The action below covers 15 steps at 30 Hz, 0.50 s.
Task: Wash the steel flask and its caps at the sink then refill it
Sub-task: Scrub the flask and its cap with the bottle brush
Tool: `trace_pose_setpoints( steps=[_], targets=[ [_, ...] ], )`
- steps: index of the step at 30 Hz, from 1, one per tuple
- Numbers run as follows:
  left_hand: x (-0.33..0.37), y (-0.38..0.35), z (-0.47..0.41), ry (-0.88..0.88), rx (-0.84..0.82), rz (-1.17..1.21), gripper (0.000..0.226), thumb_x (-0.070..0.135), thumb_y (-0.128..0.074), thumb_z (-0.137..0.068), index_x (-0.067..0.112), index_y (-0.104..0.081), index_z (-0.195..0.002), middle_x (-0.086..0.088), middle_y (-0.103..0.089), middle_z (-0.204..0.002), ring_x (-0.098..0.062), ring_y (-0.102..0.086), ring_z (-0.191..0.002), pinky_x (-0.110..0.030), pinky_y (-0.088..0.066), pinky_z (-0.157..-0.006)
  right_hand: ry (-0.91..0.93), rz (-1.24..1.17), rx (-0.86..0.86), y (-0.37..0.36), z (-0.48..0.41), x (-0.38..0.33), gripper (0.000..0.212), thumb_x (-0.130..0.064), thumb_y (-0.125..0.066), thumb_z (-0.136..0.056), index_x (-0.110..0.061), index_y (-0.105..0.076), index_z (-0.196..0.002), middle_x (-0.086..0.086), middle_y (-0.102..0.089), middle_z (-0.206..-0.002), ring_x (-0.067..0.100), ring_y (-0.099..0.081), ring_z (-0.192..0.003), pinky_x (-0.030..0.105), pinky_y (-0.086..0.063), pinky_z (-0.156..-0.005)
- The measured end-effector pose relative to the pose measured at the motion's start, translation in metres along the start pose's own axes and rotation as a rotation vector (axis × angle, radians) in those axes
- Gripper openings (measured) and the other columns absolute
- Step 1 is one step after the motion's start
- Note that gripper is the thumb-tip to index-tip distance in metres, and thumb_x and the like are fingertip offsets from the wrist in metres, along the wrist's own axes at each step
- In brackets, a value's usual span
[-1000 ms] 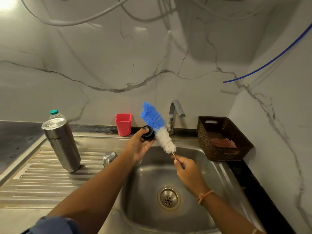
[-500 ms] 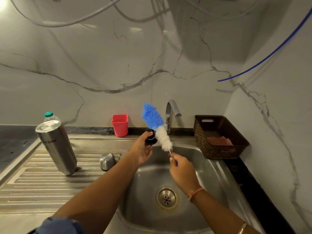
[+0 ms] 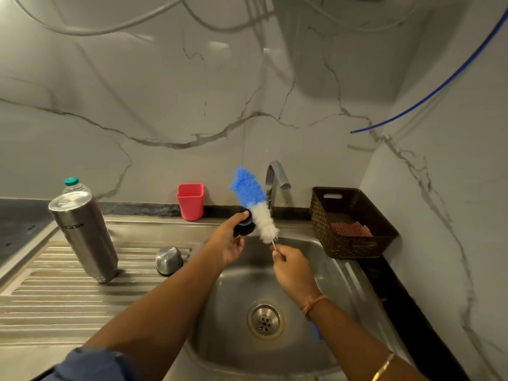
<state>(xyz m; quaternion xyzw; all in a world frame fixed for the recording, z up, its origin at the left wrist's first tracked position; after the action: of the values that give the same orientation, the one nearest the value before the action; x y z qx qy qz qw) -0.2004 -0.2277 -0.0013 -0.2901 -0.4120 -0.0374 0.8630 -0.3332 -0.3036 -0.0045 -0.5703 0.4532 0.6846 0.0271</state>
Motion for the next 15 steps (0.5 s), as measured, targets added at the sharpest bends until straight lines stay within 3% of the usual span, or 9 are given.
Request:
trace_pose_setpoints(
  steps=[2,3,4,6,8,9,11,13,15],
  targets=[
    [0.005,-0.003,-0.002,-0.043,-0.015,0.124,0.029,0.016,-0.068,-0.085,0.005,-0.055,-0.108,-0.007,-0.063,-0.092,-0.016,-0.061,-0.084,-0.022,-0.050,-0.073,-0.021,0.017,-0.023,-0.002,0.006,-0.002,0.030,-0.014,-0.042,-0.096,-0.028,-0.056,-0.074,-0.011,-0.048,-0.068,0.007,-0.046,-0.063,0.020,-0.035,-0.058],
    [0.008,-0.004,-0.002,-0.070,-0.022,0.185,0.029,0.011,-0.066,-0.086,0.003,-0.053,-0.111,-0.010,-0.062,-0.094,-0.019,-0.062,-0.090,-0.026,-0.050,-0.081,-0.018,0.016,-0.041,-0.005,0.013,-0.002,0.024,-0.016,-0.041,-0.097,-0.021,-0.065,-0.094,-0.008,-0.059,-0.080,0.011,-0.055,-0.076,0.020,-0.040,-0.067],
    [0.010,-0.004,-0.002,-0.090,-0.022,0.218,0.027,0.008,-0.064,-0.088,0.002,-0.052,-0.111,-0.011,-0.062,-0.096,-0.021,-0.061,-0.092,-0.028,-0.049,-0.087,-0.013,0.019,-0.039,-0.008,0.021,-0.001,0.028,-0.017,-0.041,-0.098,-0.016,-0.062,-0.116,-0.002,-0.065,-0.099,0.015,-0.059,-0.094,0.020,-0.041,-0.078],
    [0.009,-0.004,-0.002,-0.100,-0.002,0.184,0.020,0.011,-0.064,-0.088,0.004,-0.054,-0.103,-0.010,-0.061,-0.096,-0.020,-0.060,-0.090,-0.028,-0.048,-0.089,-0.011,0.012,-0.034,-0.010,0.032,-0.003,0.034,-0.018,-0.040,-0.099,-0.013,-0.054,-0.129,0.002,-0.063,-0.118,0.018,-0.057,-0.111,0.019,-0.039,-0.087],
    [0.003,-0.002,-0.002,-0.063,0.038,0.047,0.021,0.023,-0.068,-0.085,0.010,-0.057,-0.098,-0.005,-0.062,-0.096,-0.015,-0.058,-0.087,-0.024,-0.048,-0.079,-0.013,0.020,-0.047,-0.009,0.024,-0.005,0.024,-0.016,-0.040,-0.098,-0.020,-0.062,-0.106,-0.003,-0.064,-0.094,0.019,-0.058,-0.094,0.020,-0.040,-0.074],
    [-0.001,-0.001,-0.003,-0.036,0.045,-0.007,0.025,0.028,-0.070,-0.083,0.011,-0.059,-0.099,-0.003,-0.063,-0.094,-0.012,-0.056,-0.082,-0.020,-0.046,-0.071,-0.022,0.030,-0.041,-0.007,0.016,-0.006,0.023,-0.015,-0.040,-0.098,-0.026,-0.056,-0.084,-0.008,-0.056,-0.078,0.018,-0.053,-0.081,0.021,-0.037,-0.064],
    [-0.004,-0.001,-0.005,-0.005,0.009,0.014,0.029,0.026,-0.071,-0.083,0.007,-0.061,-0.102,-0.004,-0.065,-0.086,-0.010,-0.054,-0.072,-0.019,-0.044,-0.065,-0.045,0.024,-0.017,-0.003,0.000,-0.006,0.036,-0.013,-0.041,-0.096,-0.029,-0.041,-0.064,-0.010,-0.042,-0.065,0.014,-0.044,-0.065,0.023,-0.031,-0.055],
    [0.001,-0.004,-0.003,-0.038,-0.025,0.135,0.023,0.016,-0.066,-0.087,0.004,-0.057,-0.105,-0.008,-0.064,-0.086,-0.013,-0.058,-0.077,-0.024,-0.048,-0.076,-0.034,0.043,-0.025,-0.002,0.000,-0.008,0.036,-0.013,-0.041,-0.096,-0.030,-0.042,-0.065,-0.011,-0.043,-0.066,0.007,-0.042,-0.061,0.018,-0.031,-0.054],
    [0.008,-0.005,-0.003,-0.101,-0.023,0.254,0.025,0.008,-0.062,-0.089,0.003,-0.052,-0.112,-0.012,-0.061,-0.093,-0.020,-0.060,-0.093,-0.027,-0.048,-0.090,-0.033,0.025,-0.069,-0.007,0.016,-0.009,0.024,-0.015,-0.040,-0.098,-0.025,-0.059,-0.090,-0.007,-0.059,-0.085,0.006,-0.055,-0.076,0.014,-0.040,-0.067]
  ],
)
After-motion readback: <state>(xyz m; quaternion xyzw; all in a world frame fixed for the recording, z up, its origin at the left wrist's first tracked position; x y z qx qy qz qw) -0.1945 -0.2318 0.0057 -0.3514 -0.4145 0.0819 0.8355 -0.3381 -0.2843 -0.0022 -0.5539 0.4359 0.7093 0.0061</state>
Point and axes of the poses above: each hand's wrist, its own z-axis away from the middle knuckle, its own y-axis out of the back of the hand, x = y × z, the point moved 2 cm from there along -z, towards the middle knuckle
